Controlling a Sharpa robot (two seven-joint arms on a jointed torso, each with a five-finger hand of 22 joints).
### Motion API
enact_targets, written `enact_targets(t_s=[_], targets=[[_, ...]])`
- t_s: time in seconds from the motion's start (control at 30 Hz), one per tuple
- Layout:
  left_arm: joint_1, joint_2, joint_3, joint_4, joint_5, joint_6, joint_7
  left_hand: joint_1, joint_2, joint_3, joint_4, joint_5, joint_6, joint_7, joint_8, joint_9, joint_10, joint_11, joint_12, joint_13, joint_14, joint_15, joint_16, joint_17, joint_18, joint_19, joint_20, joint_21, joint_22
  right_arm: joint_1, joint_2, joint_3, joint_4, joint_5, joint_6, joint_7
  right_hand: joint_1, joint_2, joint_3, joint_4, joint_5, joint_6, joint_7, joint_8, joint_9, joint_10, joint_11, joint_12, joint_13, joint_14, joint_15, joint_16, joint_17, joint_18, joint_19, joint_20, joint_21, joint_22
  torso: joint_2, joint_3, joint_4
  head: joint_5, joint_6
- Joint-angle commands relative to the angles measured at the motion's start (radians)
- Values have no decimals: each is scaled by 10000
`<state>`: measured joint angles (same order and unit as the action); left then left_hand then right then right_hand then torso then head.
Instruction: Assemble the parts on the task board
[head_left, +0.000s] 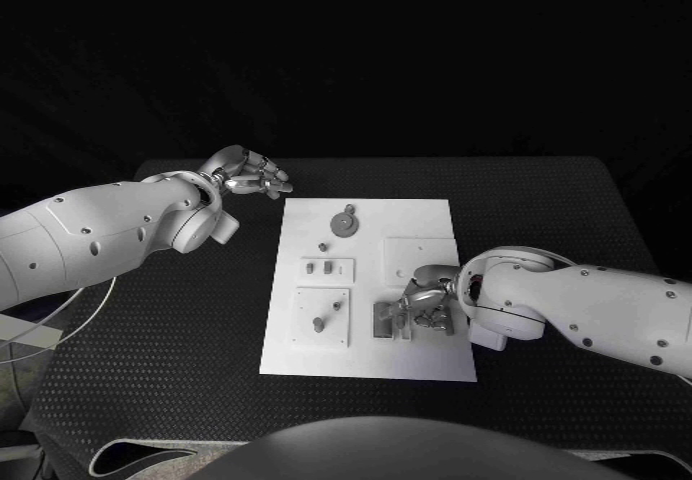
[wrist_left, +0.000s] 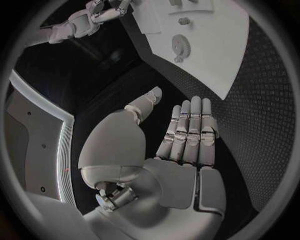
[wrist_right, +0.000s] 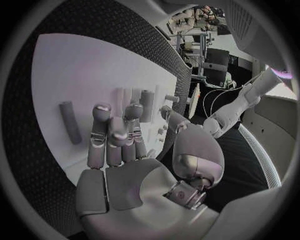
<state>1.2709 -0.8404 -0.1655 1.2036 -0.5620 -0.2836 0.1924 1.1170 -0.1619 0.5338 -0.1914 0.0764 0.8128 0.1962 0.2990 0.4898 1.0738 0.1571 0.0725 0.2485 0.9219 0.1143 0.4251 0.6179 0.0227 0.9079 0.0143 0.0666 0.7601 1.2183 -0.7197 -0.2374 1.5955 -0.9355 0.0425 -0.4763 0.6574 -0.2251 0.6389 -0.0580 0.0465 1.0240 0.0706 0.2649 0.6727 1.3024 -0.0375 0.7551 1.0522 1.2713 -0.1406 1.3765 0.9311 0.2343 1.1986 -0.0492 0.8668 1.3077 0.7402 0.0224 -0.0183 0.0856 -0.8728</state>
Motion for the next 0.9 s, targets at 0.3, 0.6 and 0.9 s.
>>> enact_targets(t_s=[0.3, 0.6, 0.9], targets=[[9, -5, 6, 30, 54, 70, 79, -71, -12, -14, 73, 3, -50, -2, 46, -14, -66, 15, -33, -13, 46, 42, -48, 16, -59, -46, 47, 21, -12, 571, -902, 199, 503, -593, 250, -149, 98, 17, -30, -56, 28, 49, 33, 31, 20, -49, -14, 72, 1, -7, -32, -43, 18, 275, -8, -46, 13, 156, 0, 9, -15, -40, 2], [9, -30, 5, 44, 54, 83, 67, -71, -12, -14, 73, 3, -50, -2, 46, -14, -66, 15, -33, -13, 47, 42, -48, 16, -59, -46, 47, 21, -12, 684, -1648, 191, 598, -1705, 983, -472, 98, 17, -30, -56, 28, 49, 33, 31, 20, -49, -14, 72, 1, -7, -32, -43, 18, 275, -8, -46, 13, 156, 2, 4, -13, -100, 2], [9, -32, 5, 28, 54, 99, 61, -82, -16, -21, 83, 0, -46, -2, 50, -14, -64, 15, -32, -13, 50, 43, -53, 23, -60, -44, 48, 22, -14, 681, -2011, 144, 701, -2313, 1654, -742, 179, 661, -416, -518, 26, 410, -72, 186, 110, 195, -106, 130, -47, 127, -78, 79, 63, 275, 33, -18, 151, 200, 7, 7, -8, -148, 2]])
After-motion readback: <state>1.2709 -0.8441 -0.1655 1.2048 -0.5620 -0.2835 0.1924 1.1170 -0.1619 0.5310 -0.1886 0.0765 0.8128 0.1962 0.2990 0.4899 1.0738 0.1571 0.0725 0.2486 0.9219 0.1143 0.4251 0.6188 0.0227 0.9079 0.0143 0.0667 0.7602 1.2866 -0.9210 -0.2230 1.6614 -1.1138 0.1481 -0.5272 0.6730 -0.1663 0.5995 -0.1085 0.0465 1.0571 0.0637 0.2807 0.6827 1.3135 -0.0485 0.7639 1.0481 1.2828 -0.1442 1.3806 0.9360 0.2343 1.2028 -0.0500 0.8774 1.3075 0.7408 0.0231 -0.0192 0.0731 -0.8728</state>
